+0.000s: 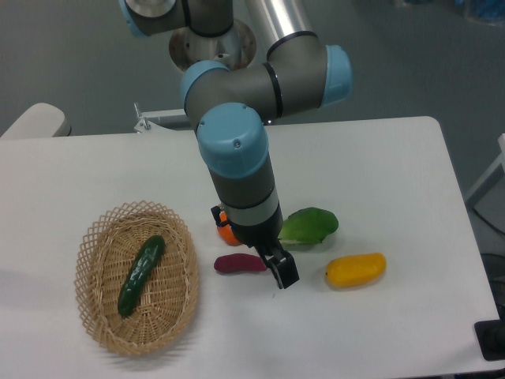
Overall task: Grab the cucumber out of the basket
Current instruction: 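Move the gripper over the basket and lower it onto the green cucumber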
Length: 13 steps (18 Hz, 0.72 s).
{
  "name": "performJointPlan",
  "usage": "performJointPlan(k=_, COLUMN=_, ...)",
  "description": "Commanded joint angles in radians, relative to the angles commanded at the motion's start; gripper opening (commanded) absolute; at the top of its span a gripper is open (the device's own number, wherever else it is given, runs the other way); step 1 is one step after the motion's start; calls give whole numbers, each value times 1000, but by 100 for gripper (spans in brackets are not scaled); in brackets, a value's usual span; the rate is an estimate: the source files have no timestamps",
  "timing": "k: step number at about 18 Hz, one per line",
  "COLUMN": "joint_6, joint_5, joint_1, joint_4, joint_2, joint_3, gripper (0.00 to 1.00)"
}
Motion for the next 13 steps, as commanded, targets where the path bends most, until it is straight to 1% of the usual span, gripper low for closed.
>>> performJointPlan(k=2, joint_6=0, joint_5=0, joint_1=-3, joint_4=-2, joint_2=0, joint_3=2, gripper=100)
performJointPlan(k=5, joint_6=-9, joint_5=11, joint_1=-28, joint_4=-2, joint_2=0, joint_3=0, gripper=100)
performJointPlan(k=6, joint_6=-9, joint_5=12, joint_1=-37, joint_4=-2, joint_2=-2, joint_3=-8, gripper=100)
performJointPlan(k=8, joint_6=-12, joint_5=9, joint_1=-49, joint_4=14, joint_2=2, joint_3=-44, gripper=100)
performJointPlan(k=9, joint_6=-34, joint_5=9, joint_1=-60, joint_4=18, joint_2=2, joint_3=-51, gripper=100)
performJointPlan(k=10, joint_6=-91, joint_5=9, joint_1=-70, joint_4=20, joint_2=2, joint_3=-54, gripper=100)
performJointPlan(k=13, joint_6=-326, joint_5=-3, joint_1=-119, joint_4=25, joint_2=2, joint_3=-54, gripper=100)
